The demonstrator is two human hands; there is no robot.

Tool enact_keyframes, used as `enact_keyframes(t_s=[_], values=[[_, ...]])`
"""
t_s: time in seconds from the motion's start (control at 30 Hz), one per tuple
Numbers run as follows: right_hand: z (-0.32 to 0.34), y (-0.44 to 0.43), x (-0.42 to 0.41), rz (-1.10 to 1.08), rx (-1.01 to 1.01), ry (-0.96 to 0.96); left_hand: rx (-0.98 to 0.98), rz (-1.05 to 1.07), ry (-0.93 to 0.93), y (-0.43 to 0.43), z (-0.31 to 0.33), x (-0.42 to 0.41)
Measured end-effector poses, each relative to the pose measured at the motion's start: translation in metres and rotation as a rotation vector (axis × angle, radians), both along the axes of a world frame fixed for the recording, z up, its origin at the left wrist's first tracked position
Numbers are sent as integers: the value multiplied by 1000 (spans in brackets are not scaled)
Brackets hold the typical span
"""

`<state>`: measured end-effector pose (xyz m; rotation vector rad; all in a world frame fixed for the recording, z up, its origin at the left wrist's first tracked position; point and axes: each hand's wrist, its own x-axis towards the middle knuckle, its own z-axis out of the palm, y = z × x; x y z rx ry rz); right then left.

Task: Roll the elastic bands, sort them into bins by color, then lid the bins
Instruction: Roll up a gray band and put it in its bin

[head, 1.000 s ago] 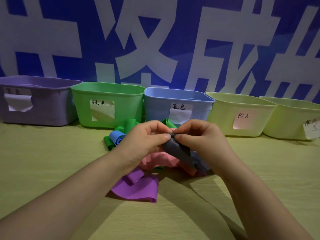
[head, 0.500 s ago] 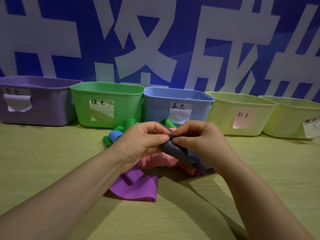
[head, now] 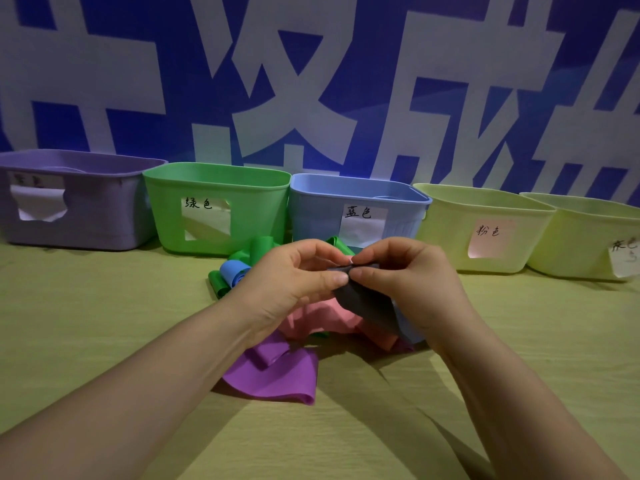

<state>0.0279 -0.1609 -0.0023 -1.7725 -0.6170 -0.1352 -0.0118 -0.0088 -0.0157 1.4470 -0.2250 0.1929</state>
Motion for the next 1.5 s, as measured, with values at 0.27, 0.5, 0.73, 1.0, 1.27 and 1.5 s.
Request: enact_keyframes(t_s=[0.27,0.5,0.73,1.0,1.27,1.5], values=[[0,1,-1,65,27,-43,32,72,41,-1,1,1],[-2,2,0,55,6,46,33,154,-69,-2,1,2],[1,-2,3,79,70,102,98,88,-110,1,2,1],[12,-17,-2,275,-75,189,529,-118,-135,9,15,-10],[13,-19,-3,375,-167,236,1054,58,-524,3,11,-13],[18,-24,-5,407,-145,255,775,23,-420,3,7,-10]])
